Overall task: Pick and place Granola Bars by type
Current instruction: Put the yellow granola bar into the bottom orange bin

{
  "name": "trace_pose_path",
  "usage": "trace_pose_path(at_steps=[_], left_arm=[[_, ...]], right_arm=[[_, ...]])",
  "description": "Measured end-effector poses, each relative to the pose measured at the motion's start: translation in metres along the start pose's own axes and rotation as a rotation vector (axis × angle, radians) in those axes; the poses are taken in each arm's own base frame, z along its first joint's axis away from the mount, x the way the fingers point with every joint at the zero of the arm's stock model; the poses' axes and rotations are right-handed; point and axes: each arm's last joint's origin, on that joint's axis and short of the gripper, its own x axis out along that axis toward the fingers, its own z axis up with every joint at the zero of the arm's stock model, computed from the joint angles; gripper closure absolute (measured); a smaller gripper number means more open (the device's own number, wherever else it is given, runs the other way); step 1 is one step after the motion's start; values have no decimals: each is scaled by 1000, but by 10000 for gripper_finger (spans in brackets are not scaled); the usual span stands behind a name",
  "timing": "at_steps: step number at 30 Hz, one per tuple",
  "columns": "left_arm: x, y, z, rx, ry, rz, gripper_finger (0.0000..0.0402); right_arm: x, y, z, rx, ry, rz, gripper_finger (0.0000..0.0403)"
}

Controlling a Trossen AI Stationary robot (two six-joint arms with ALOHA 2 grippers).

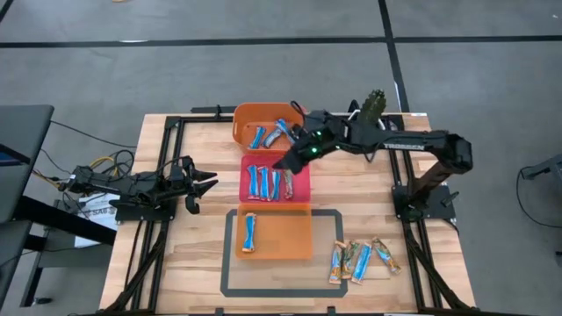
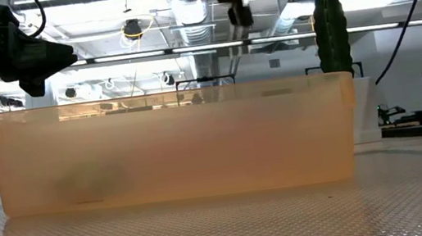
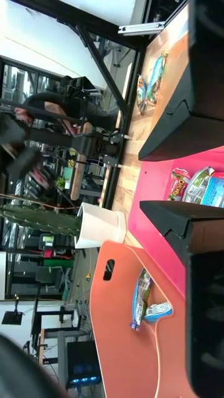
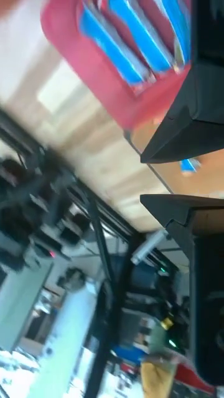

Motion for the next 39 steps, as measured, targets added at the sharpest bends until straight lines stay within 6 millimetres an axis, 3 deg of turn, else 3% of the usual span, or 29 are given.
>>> trace_pose_path(at_steps=[6, 14, 28, 33, 39], left_arm=[[0, 0, 0, 0, 0, 0, 297], [0, 0, 0, -1, 0, 0, 297], [0, 0, 0, 0, 0, 0, 297], [0, 0, 0, 0, 0, 0, 297], [0, 0, 0, 0, 0, -1, 297]], right_arm=[[-11, 25, -29, -90, 46, 45, 321], [-22, 23, -81, -100, 101, -2, 321], [-17, -4, -185, 386, 314, -177, 321], [-15, -8, -203, 536, 375, -307, 321], [-7, -16, -207, 598, 364, -376, 321]])
